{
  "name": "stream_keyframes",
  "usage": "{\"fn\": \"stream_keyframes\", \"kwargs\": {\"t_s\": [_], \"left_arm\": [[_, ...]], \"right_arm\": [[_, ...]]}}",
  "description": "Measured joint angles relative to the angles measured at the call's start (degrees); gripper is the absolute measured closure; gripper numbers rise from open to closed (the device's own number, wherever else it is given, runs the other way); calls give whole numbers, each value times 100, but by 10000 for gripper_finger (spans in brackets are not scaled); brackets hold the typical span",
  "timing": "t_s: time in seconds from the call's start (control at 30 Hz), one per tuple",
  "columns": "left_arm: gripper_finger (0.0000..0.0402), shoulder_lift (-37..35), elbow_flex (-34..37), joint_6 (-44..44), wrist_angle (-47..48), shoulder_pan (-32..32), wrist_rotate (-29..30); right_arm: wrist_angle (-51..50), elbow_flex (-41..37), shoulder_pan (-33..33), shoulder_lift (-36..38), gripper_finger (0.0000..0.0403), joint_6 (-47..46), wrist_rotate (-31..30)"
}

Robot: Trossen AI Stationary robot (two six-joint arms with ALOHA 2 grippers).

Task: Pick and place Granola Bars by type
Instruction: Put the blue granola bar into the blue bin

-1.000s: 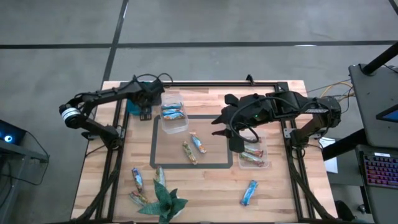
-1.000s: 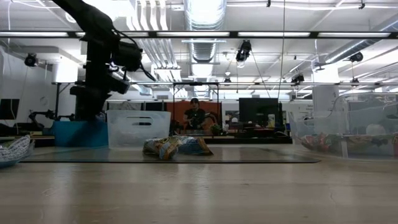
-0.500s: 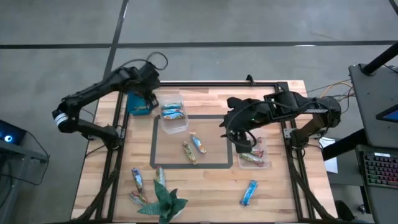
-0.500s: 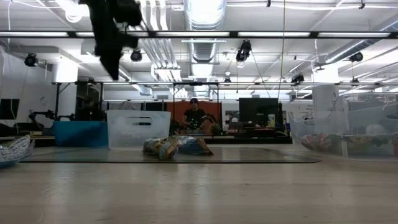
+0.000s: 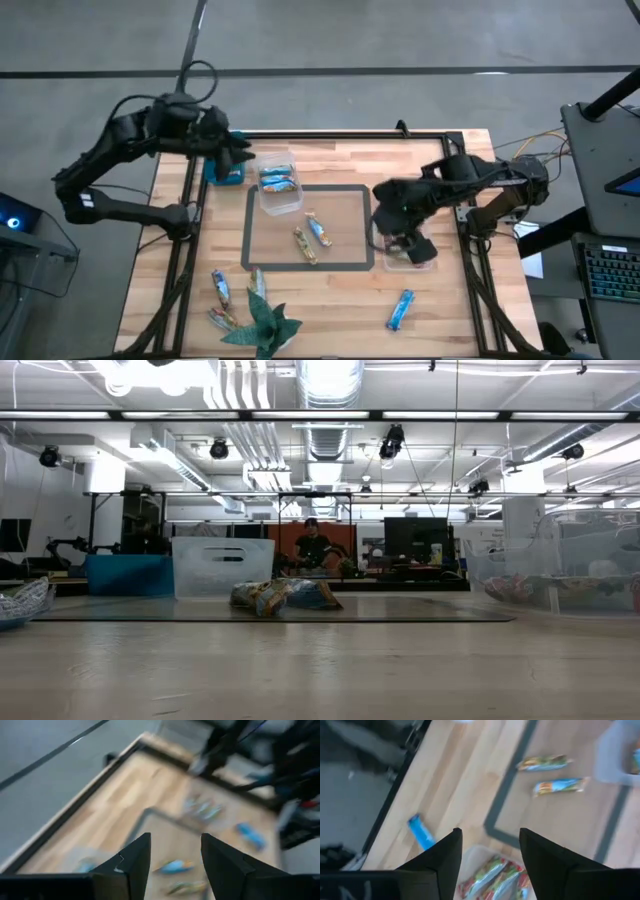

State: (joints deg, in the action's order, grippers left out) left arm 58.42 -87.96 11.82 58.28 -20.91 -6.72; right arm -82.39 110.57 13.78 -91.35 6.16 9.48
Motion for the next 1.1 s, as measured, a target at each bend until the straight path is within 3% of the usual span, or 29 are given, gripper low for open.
{"fn": "stream_keyframes", "kwargs": {"t_s": [0.27, 0.5, 0.73, 1.1], "left_arm": [[245, -158, 6, 956, -822, 1386, 190], [245, 93, 11, 1075, -874, 2298, 1246], [245, 401, 13, 1088, -920, 2591, 1458], [245, 594, 13, 1085, -1235, 2601, 1458]], "right_arm": [[75, -1016, 1054, 0, 181, -205, -102], [1120, -2444, 1830, -2, 166, -1007, -713], [2142, -3756, 2436, -2, 160, -1910, -617], [4227, -5438, 3016, -135, 164, -2296, -750]]}}
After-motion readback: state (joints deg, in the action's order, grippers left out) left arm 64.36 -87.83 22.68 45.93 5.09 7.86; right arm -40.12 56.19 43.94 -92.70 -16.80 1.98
